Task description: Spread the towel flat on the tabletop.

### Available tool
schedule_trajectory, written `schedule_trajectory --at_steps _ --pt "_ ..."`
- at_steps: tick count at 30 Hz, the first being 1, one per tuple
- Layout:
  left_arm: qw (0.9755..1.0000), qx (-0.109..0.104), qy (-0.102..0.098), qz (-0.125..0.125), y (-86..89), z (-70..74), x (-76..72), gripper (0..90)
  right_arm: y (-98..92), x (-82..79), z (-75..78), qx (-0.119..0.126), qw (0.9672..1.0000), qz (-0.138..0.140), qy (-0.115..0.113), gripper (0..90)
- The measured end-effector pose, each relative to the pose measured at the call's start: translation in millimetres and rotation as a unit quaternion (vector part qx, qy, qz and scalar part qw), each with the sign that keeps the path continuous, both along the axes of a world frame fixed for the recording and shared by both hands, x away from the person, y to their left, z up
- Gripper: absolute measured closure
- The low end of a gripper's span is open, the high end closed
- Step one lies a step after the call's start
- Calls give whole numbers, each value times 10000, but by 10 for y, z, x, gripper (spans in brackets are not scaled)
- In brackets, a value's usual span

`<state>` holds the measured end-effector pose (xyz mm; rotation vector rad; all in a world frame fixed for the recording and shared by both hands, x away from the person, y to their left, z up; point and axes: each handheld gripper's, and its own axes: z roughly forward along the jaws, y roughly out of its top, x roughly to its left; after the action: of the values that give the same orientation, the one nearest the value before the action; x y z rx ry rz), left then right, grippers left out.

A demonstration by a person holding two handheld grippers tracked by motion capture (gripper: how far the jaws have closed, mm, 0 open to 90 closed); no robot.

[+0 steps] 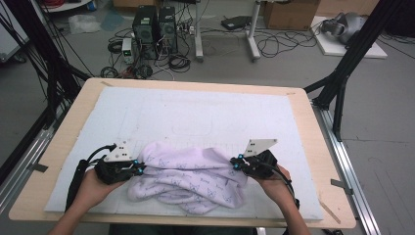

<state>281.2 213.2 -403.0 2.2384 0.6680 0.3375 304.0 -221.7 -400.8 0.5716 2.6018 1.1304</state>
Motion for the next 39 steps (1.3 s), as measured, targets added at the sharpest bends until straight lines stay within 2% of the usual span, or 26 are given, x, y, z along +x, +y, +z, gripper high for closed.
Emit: schedule_trajectory --at_steps 1,5,6,8,9,10,11,12,13,14,15,16,17,18,19,20,21,22,25,29,30,31,35,39 --pt "10000 -7 -42 17 -3 27 16 870 -1 -3 -4 15 10000 -22 40 858" --pt "9995 -131 -270 87 -54 212 123 872 -28 78 92 64 9999 -74 -81 859" --pt "9992 -162 -337 123 -79 301 193 873 -39 197 210 86 9997 -115 -183 860" --pt "9987 -213 -431 175 -116 450 327 873 -43 255 259 76 9997 -148 -189 862" --pt "9980 -206 -540 255 -156 565 445 874 -56 342 329 68 9995 -186 -261 863" --pt "9972 -221 -617 350 -178 668 545 875 -78 584 536 87 9986 -385 -360 865" --pt "9965 -238 -694 408 -201 752 618 875 -78 584 536 87 9986 -385 -360 865" --pt "9946 -202 -876 518 -232 874 707 875 -82 669 629 76 9979 -440 -462 865" --pt "9920 -229 -1061 644 -252 1005 791 875 -92 883 908 241 9953 -652 -670 865" --pt "9888 -331 -1247 754 -259 1131 868 875 -92 883 908 241 9953 -652 -670 865" --pt "9841 -427 -1476 896 -268 1243 977 874 -87 980 1039 308 9934 -773 -785 864" --pt "9806 -400 -1593 1072 -276 1277 1074 798 -75 1200 1208 347 9880 -1131 -995 809" --pt "9786 -357 -1577 1274 -279 1270 1156 798 -75 1200 1208 347 9880 -1131 -995 809" --pt "9787 -347 -1385 1477 -268 1229 1265 658 -76 1269 1207 403 9854 -1317 -997 685" --pt "9807 -308 -1110 1577 -245 1135 1361 593 -79 1360 1169 497 9825 -1543 -922 610" --pt "9815 -238 -1003 1613 -229 1068 1393 573 -76 1471 1017 608 9832 -1657 -459 537" --pt "9826 -224 -885 1617 -203 971 1411 573 -76 1471 1017 608 9832 -1657 -459 537" --pt "9838 -270 -750 1605 -179 874 1404 565 -60 1480 919 555 9842 -1646 -331 528" --pt "9869 -348 -523 1489 -114 587 1300 555 -14 1408 590 292 9892 -1436 -37 493" --pt "9909 -364 -401 1230 -83 355 1114 527 -18 1219 346 356 9917 -1225 143 494" --pt "9923 -328 -385 1133 -84 311 1057 519 -16 1100 288 435 9933 -1051 192 493" --pt "9928 -344 -394 1074 -86 271 998 519 -16 1100 288 435 9933 -1051 192 493" --pt "9947 -534 -309 823 -75 163 759 499 -3 805 267 619 9952 -741 163 481" --pt "9967 -517 -267 558 -52 87 547 482 29 520 265 653 9968 -448 123 474"
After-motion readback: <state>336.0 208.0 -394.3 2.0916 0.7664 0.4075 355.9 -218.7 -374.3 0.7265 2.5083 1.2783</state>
